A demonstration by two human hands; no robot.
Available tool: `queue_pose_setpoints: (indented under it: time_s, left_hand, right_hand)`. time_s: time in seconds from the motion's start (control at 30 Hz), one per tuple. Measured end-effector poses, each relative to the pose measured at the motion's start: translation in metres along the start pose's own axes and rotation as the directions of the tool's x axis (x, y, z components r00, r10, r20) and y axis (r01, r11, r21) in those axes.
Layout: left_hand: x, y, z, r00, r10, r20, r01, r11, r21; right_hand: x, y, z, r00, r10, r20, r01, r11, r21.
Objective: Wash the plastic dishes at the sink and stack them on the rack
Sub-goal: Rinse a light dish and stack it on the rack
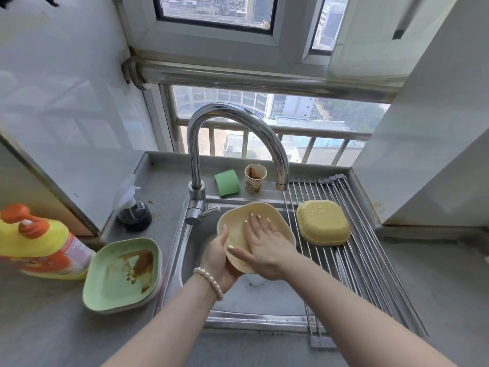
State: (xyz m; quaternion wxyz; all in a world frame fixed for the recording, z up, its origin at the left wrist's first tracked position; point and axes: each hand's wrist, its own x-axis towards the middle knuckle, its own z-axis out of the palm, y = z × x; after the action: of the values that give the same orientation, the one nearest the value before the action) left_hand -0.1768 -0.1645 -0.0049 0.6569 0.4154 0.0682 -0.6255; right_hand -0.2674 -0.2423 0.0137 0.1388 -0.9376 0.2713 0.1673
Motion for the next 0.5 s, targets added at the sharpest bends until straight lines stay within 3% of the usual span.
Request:
queue_pose_setpoints:
  time_s: [0.2,0.23,0.37,0.43,0.5]
  left_hand:
    - [0.011,0.014,-0.016,0.997,-0.014,-0.081,0.021,0.996,0.090]
    - [0.013,0.016,-0.021,0.995,-0.009,-0.097,0.019,0.994,0.105]
    - [0.016,0.019,-0.026,0.992,-0.032,-0.122,0.055,0.980,0.193]
    - [0.016,0.025,-0.024,0.991,-0.044,-0.127,0.074,0.968,0.242]
    - [0.015,0.039,-0.026,0.987,-0.066,-0.148,0.106,0.953,0.285]
  right_hand:
    - [-0.025,-0.015,0.007,0.946,-0.277,0.169,0.231,0.941,0.248]
    - [-0.030,-0.008,0.006,0.944,-0.280,0.176,0.241,0.947,0.213]
    - [-0.028,0.021,-0.004,0.981,-0.189,0.045,0.194,0.962,-0.194]
    - [-0.025,0.018,-0.004,0.985,-0.170,0.013,0.168,0.957,-0.235]
    - [-0.024,0.011,0.002,0.969,-0.246,-0.023,0.232,0.937,-0.262]
